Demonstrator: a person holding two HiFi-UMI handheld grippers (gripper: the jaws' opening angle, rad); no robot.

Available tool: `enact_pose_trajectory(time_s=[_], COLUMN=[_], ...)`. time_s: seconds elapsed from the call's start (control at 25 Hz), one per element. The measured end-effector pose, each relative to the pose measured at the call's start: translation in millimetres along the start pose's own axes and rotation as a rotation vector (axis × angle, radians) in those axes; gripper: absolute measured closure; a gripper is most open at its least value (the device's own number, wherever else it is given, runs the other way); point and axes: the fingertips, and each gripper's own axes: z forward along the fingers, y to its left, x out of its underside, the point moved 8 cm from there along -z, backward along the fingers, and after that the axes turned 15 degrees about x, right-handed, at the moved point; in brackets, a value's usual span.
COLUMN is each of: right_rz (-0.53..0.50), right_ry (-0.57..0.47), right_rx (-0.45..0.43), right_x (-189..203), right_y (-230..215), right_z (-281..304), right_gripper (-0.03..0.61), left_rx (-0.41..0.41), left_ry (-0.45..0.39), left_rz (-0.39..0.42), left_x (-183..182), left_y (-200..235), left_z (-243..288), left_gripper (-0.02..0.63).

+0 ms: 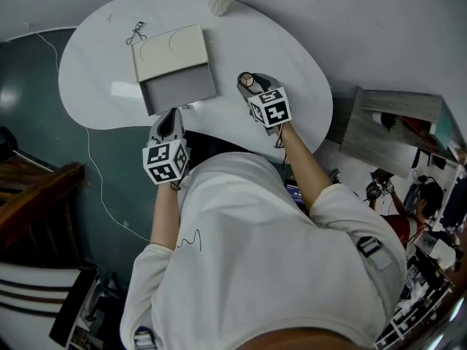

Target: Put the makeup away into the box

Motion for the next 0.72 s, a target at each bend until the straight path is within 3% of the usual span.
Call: enact_pose_trajectory(time_s=[0.72], right_rz=[-0.022], right_ry=[-0.081], right_rx=[-0.160], right_x=[-63], right_y=[60], right_z=[-16], right_gripper=[0.368], left_rx=[-0.043], left_ry=[-0.071], left_rz=[-0.065], left_x=[1], left_y=[32], left_z=[-22], left_gripper=[0.592])
